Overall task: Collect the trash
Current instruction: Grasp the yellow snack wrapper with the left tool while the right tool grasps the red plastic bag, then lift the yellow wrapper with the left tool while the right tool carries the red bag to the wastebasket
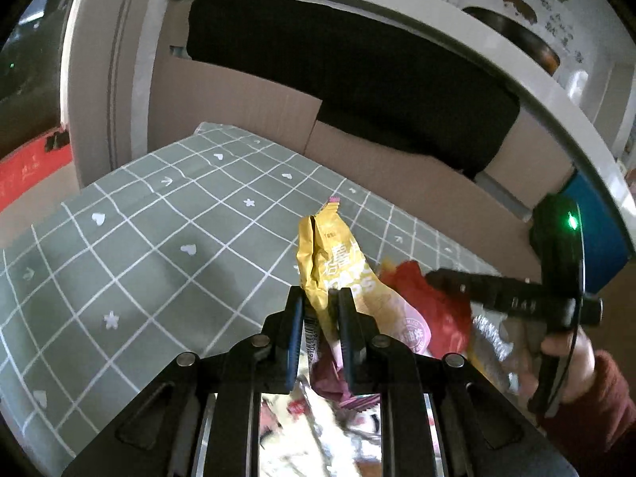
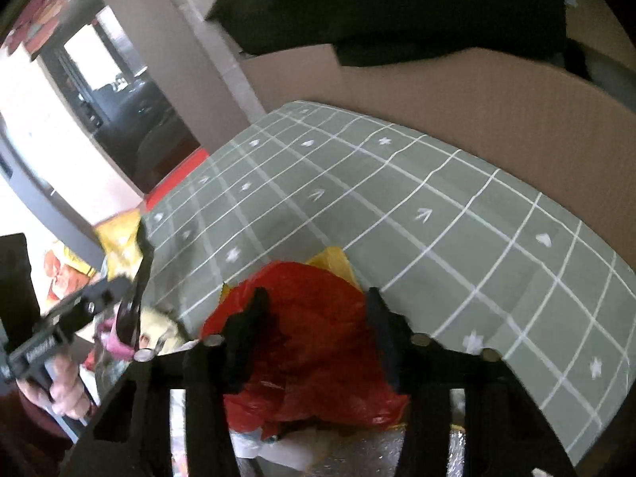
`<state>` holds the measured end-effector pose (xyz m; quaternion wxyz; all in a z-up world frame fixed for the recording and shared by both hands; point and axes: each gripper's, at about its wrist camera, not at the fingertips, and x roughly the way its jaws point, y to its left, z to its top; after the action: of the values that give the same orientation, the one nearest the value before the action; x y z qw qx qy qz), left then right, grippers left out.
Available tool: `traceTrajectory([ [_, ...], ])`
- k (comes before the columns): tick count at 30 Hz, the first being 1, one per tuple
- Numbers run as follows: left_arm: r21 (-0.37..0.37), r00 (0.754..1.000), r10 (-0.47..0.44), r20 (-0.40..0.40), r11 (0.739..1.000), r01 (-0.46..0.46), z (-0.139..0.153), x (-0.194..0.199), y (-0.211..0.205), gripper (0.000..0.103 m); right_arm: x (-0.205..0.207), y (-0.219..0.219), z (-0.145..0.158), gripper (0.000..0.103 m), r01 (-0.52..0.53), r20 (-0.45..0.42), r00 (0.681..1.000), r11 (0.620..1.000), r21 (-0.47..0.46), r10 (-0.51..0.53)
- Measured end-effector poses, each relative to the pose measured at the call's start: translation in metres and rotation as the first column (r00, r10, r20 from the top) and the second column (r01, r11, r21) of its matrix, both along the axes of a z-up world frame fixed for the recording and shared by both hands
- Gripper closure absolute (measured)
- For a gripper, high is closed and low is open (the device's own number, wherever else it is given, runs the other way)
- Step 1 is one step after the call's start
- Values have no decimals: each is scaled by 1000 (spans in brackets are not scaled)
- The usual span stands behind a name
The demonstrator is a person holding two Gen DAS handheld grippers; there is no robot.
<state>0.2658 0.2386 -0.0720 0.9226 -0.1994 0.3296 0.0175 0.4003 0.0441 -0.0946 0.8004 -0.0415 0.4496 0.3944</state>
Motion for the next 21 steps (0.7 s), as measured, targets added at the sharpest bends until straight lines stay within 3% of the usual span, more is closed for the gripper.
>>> traceTrajectory([
  [1,-1,1000,3,5,1000,-3,3,-4,-1,85,-9,-2,4,76,-6,25,1000,1000,-8,6],
  [3,3,1000,8,19,1000,-8,9,-7,-3,85,-24,-5,17,80,-4,86,996,1000,-14,5],
  [5,5,999,12,45,1000,-12,18,-16,-5,85,-39,-10,31,100,4,160,987,1000,-13,-2],
  [7,17,997,15,75,1000,-16,27,-24,-9,85,-53,-18,44,99,16,218,976,1000,11,-18],
  [9,35,995,20,97,999,-23,33,-31,-12,85,-61,-24,55,91,18,251,968,999,33,-26],
  [11,40,994,23,106,999,-28,37,-39,-13,85,-68,-26,58,44,7,261,965,999,34,-15],
  [12,40,994,23,105,999,-27,38,-40,-14,85,-70,-26,57,38,-6,260,966,999,40,-5],
  [21,36,996,35,78,999,-38,28,-54,-11,85,-56,9,2,38,14,250,968,994,-106,13],
])
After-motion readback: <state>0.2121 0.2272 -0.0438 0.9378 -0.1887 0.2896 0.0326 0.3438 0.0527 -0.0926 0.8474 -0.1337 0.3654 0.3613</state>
